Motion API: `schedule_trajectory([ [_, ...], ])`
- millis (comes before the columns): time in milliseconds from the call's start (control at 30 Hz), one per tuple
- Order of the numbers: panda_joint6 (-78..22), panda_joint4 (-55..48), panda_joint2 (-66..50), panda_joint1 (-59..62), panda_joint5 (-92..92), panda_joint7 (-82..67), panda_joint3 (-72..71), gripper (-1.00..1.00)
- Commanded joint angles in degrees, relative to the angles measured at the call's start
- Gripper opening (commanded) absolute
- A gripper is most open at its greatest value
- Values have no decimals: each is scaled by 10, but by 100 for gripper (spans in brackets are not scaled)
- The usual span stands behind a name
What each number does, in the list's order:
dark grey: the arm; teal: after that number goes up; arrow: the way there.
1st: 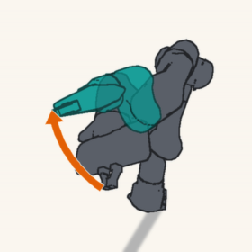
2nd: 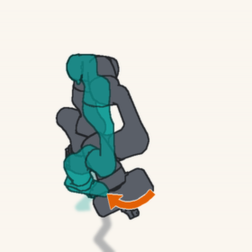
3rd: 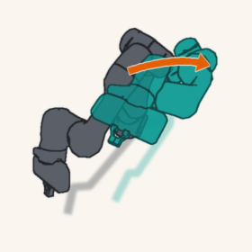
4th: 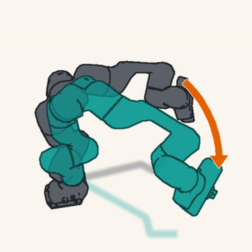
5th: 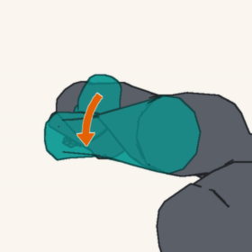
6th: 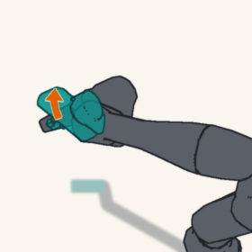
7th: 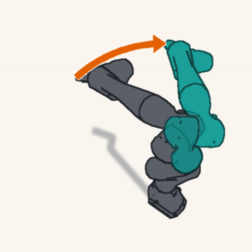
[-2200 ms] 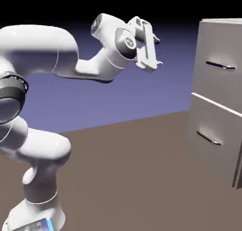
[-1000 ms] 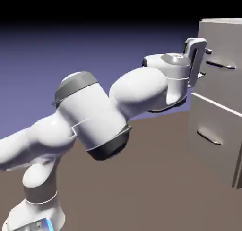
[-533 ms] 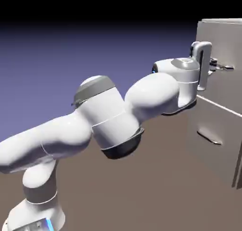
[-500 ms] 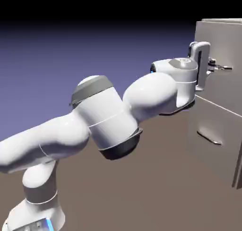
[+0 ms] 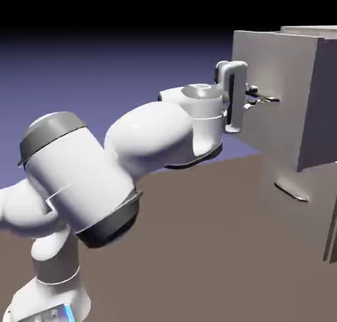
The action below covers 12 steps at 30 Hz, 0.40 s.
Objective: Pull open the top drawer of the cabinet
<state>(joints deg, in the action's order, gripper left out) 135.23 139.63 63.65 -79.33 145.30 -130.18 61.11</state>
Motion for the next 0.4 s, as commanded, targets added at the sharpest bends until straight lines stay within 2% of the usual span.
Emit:
schedule_trajectory([
  [0,-3,21,8,20,-9,-4,-15,-100],
  [233,-10,156,87,151,-85,-37,-121,-100],
  [267,-10,156,87,151,-85,-37,-121,100],
  [367,-4,195,120,193,-121,-54,-155,100],
])
